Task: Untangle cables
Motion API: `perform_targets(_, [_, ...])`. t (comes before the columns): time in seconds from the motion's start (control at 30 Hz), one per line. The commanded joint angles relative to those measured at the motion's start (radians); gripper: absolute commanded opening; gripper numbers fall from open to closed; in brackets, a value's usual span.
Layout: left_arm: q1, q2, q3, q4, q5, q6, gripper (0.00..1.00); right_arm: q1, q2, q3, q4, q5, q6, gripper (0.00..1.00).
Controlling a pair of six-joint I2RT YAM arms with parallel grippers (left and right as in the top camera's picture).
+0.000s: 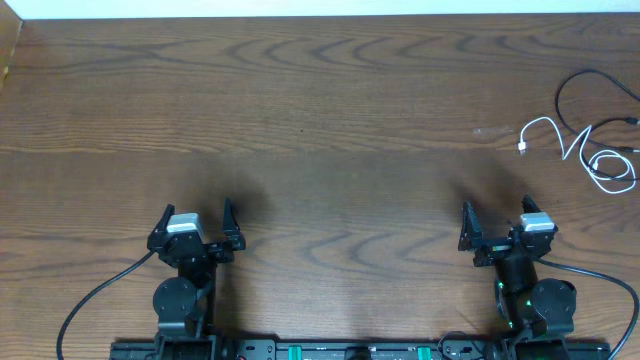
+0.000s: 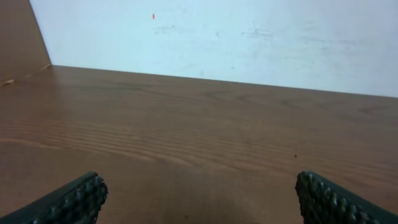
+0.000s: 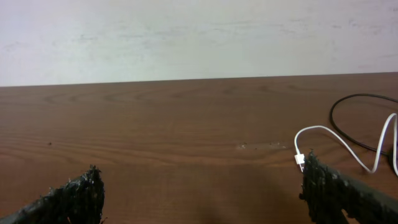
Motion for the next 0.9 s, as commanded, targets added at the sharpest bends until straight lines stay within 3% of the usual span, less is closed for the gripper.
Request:
perform_targets(0.0, [0.004, -0.009, -0.021, -0.042, 0.016, 0.035, 0.98, 0.005, -0.007, -0.002, -0.005, 0.004, -0.011, 0.99])
perform_targets(0.87, [0.004, -0.006, -0.021, -0.040, 0.024, 0.001, 0.98, 0.005, -0.007, -0.002, -0.005, 0.004, -0.011, 0.99])
